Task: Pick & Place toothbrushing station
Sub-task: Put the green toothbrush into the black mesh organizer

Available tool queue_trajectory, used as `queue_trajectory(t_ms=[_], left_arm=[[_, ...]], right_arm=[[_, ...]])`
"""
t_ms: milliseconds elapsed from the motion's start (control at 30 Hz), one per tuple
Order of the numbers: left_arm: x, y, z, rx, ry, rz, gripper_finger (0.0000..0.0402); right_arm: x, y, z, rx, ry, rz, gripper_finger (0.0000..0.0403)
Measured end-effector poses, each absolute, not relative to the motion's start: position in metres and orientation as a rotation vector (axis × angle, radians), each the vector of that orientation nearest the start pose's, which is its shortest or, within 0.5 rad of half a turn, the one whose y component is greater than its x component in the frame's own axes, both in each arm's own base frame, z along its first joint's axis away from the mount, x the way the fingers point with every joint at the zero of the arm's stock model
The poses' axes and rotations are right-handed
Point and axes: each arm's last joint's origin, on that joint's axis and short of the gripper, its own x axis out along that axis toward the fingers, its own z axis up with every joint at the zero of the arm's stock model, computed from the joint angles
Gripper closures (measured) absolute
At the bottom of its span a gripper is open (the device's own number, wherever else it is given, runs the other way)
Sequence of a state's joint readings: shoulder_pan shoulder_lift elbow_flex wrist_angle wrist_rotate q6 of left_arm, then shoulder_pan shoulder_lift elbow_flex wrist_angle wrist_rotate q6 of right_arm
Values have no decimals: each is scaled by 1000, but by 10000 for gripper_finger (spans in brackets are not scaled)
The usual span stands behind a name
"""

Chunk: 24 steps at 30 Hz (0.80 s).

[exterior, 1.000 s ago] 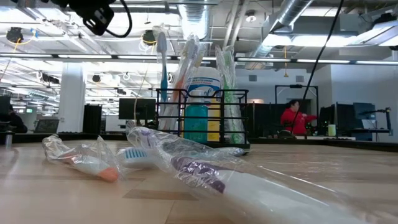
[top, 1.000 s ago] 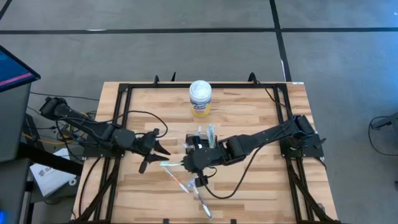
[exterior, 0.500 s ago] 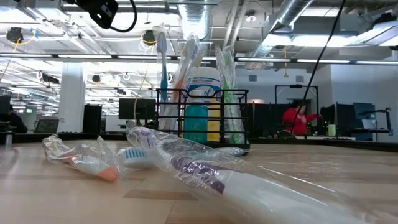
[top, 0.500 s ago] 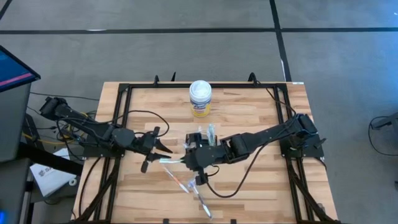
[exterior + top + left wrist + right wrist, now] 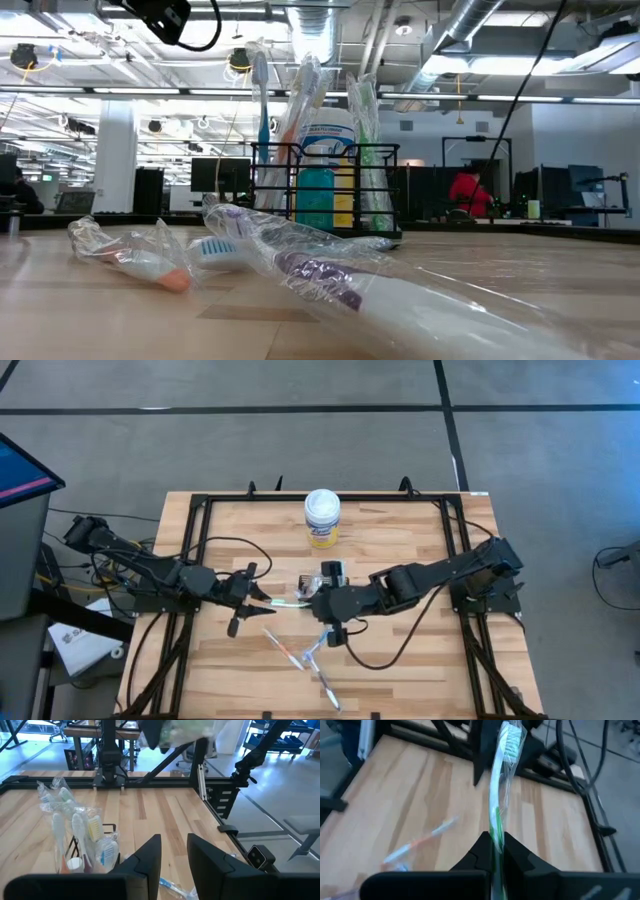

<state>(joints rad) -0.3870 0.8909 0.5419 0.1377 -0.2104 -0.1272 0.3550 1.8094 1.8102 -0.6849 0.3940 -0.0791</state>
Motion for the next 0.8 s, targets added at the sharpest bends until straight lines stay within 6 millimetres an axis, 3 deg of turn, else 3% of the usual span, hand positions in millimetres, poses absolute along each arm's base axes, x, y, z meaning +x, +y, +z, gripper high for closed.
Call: queue_trajectory(t_ms=[567, 800], left_arm=[[186, -69, 262, -47, 207, -150, 314], [186, -69, 262, -47, 203, -149, 314]], right_arm=[[345, 121, 371, -294, 755, -142, 396], [306, 118, 349, -215, 665, -178, 396]])
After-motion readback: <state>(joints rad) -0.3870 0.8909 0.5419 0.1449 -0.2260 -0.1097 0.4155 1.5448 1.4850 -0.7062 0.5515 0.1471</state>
